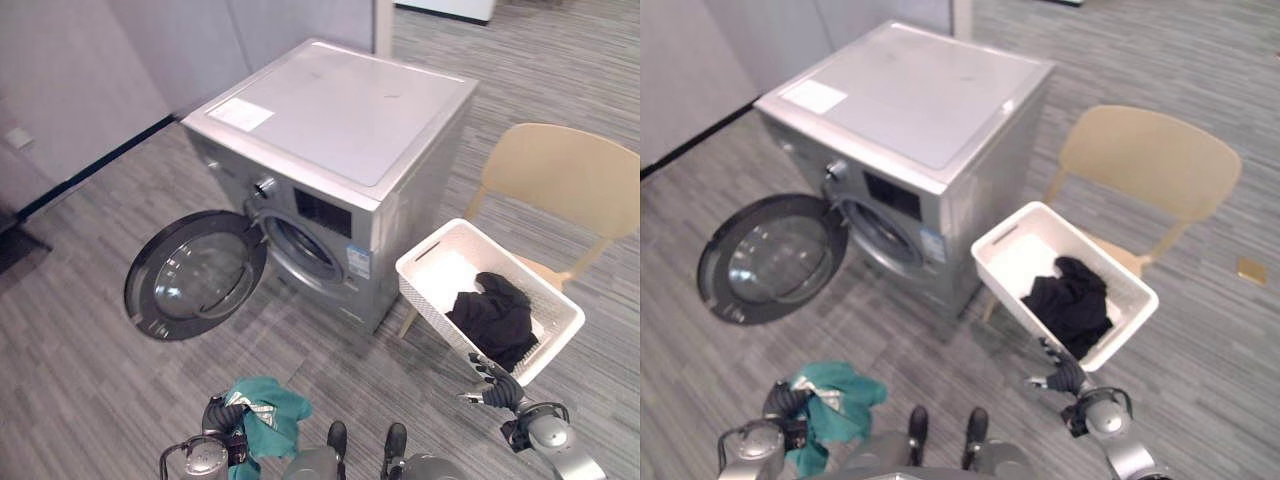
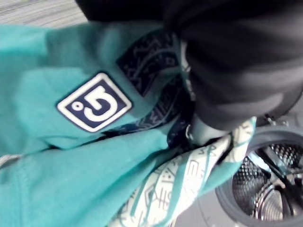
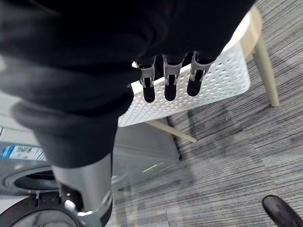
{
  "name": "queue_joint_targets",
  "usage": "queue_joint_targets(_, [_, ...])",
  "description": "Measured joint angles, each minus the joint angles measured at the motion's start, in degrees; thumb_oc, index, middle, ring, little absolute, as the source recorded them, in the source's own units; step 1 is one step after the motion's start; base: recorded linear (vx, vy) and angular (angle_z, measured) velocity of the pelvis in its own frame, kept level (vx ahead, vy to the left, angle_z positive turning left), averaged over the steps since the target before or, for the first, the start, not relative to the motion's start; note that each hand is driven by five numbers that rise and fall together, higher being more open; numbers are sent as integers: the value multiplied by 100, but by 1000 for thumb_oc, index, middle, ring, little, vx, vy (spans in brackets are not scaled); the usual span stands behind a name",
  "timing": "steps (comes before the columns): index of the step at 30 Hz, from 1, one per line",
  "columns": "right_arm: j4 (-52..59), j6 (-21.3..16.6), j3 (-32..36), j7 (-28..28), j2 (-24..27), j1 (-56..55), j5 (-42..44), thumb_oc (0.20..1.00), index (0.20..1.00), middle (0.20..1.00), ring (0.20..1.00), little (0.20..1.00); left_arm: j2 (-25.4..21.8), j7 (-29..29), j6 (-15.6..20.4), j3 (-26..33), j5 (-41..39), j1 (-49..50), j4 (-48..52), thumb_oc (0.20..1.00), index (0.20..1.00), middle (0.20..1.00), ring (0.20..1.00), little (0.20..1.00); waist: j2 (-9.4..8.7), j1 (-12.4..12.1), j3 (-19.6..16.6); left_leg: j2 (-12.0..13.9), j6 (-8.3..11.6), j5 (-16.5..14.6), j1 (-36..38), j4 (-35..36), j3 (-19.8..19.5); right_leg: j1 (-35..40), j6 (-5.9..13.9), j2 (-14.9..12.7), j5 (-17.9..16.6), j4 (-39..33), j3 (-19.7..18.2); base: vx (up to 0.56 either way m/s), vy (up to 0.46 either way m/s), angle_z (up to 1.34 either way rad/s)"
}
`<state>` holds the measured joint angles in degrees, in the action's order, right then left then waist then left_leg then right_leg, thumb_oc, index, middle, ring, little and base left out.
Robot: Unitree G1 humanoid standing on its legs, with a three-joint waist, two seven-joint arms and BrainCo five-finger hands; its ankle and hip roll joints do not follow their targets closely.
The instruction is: Grab the laundry basket,head to the washer,open it,put in the laundry and shut it.
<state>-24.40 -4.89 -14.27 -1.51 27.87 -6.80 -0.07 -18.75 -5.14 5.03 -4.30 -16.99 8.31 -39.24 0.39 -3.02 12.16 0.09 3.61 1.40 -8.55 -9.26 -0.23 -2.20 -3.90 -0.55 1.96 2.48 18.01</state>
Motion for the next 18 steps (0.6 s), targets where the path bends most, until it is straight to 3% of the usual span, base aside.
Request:
queue_joint_targets(2, [-300, 43, -38, 151, -250, -44, -2, 1000, 1000, 1000, 1000, 1000, 34, -35, 11, 14, -82, -267, 11, 200, 200, 200, 200, 200, -230, 114, 116, 252, -27, -187, -504, -126, 974, 124, -72, -179, 30, -189, 715, 209, 74, 146])
queue_joint_targets(4, [-529, 46, -217, 199, -346, 100, -7, 1000, 1000, 1000, 1000, 1000, 37, -135, 46, 60, -84, -364, -88, 200, 200, 200, 200, 200, -421, -22, 180, 402, -14, -184, -675, 73, 1266, 159, -38, -264, 28, -320, 845, 213, 117, 78])
queue_joint_targets(6, [-574, 78, -211, 267, -423, 169, -57, 1000, 1000, 1000, 1000, 1000, 99, -176, 17, 53, -83, -362, -188, 200, 200, 200, 200, 200, -435, -20, 160, 607, -7, -181, -798, 357, 1722, 278, 77, -339, -48, -450, 1171, 188, 132, 78])
queue_joint_targets(9, [-615, 107, -186, 289, -431, 173, -229, 1000, 1000, 1000, 1000, 1000, 174, -180, -5, 54, -83, -258, -177, 200, 200, 200, 200, 200, -350, -84, 111, 885, -1, -1, -801, 545, 2003, 461, 312, -398, 27, -510, 1347, 401, 226, 44])
queue_joint_targets(11, [-676, 133, -200, 347, -423, 92, -235, 1000, 1000, 1000, 1000, 1000, 240, -176, -12, 54, -76, -101, -216, 200, 200, 200, 200, 200, -209, -58, -104, 823, -148, 29, -532, 500, 1926, 740, 653, -514, 198, -389, 1457, 387, 221, 38])
queue_joint_targets(12, [-773, 156, -238, 364, -458, 89, -234, 1000, 1000, 1000, 1000, 1000, 252, -178, -14, 54, -76, -82, -275, 200, 200, 200, 200, 200, -229, -68, -241, 714, -246, 148, -508, 511, 1814, 738, 806, -632, 321, -200, 1454, 196, 131, 9])
queue_joint_targets(13, [-807, 166, -277, 372, -515, 60, -234, 1000, 1000, 1000, 1000, 1000, 236, -180, -14, 53, -77, 5, -262, 200, 200, 200, 200, 200, -299, -126, -386, 597, -352, 323, -400, 522, 1755, 679, 846, -762, 465, 99, 1244, 355, 290, 14])
queue_joint_targets(14, [-813, 166, -281, 388, -684, 56, -233, 1000, 1000, 1000, 1000, 1000, 128, -182, -10, 65, -78, 49, -155, 200, 200, 200, 200, 200, -574, -171, -516, 271, -535, 178, -287, 553, 1764, 543, 914, -1139, 667, 669, 1035, 323, 272, 23])
queue_joint_targets(16, [-790, 197, -473, 387, -685, 191, -234, 1000, 1000, 1000, 1000, 1000, 51, -184, -16, 66, -79, -30, -149, 200, 200, 200, 200, 200, -691, -160, -541, 10, -688, 190, -73, 685, 1686, 24, 969, -1628, 790, 2033, 656, 229, 173, 36])
queue_joint_targets(17, [-772, 206, -552, 394, -694, 241, -233, 1000, 1000, 1000, 1000, 1000, -10, -198, -12, 70, -79, -91, -121, 200, 200, 200, 200, 200, -707, -143, -541, -59, -706, 182, 9, 750, 1645, -312, 1047, -1730, 869, 2768, 322, 180, 113, 52])
queue_joint_targets(18, [-741, 210, -634, 397, -706, 295, -234, 1000, 1000, 1000, 1000, 1000, -86, -212, -5, 74, -79, -190, -101, 200, 200, 200, 200, 200, -748, -124, -524, -139, -737, 133, 86, 746, 1557, -506, 1049, -1697, 875, 3068, 98, 179, 104, 39])
